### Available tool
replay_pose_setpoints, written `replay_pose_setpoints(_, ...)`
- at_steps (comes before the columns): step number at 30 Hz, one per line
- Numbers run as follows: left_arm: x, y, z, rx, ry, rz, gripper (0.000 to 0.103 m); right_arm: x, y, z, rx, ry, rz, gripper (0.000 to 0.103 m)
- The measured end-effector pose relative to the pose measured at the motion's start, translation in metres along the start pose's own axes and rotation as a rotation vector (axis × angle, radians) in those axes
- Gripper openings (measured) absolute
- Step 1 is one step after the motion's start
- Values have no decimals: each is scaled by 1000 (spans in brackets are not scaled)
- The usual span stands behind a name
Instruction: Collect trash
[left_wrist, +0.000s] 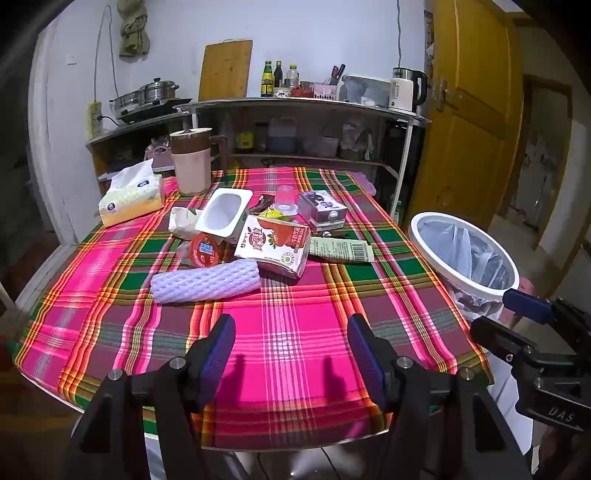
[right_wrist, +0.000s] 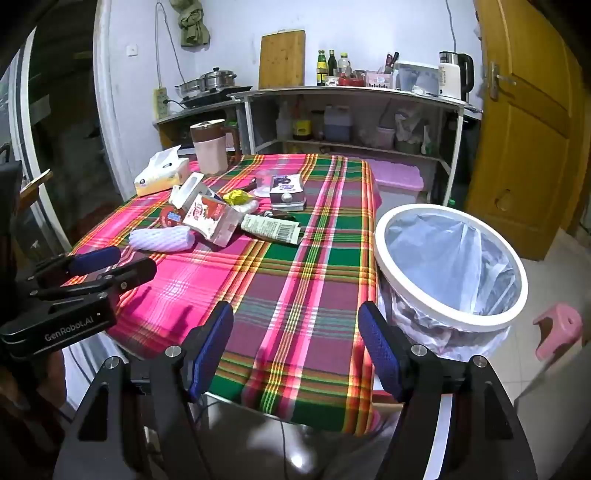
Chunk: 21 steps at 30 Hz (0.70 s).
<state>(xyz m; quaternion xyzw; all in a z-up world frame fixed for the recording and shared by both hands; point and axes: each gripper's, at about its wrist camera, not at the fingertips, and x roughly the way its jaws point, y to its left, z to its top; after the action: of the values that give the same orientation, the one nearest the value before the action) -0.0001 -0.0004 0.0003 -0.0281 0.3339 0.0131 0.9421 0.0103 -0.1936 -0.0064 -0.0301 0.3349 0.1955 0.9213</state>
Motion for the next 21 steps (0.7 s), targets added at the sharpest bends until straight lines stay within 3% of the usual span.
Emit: replay_pose_setpoints(21,-12,-2,-4,3,-8,2,63,-7,4,-2,-8,-13,-2,70)
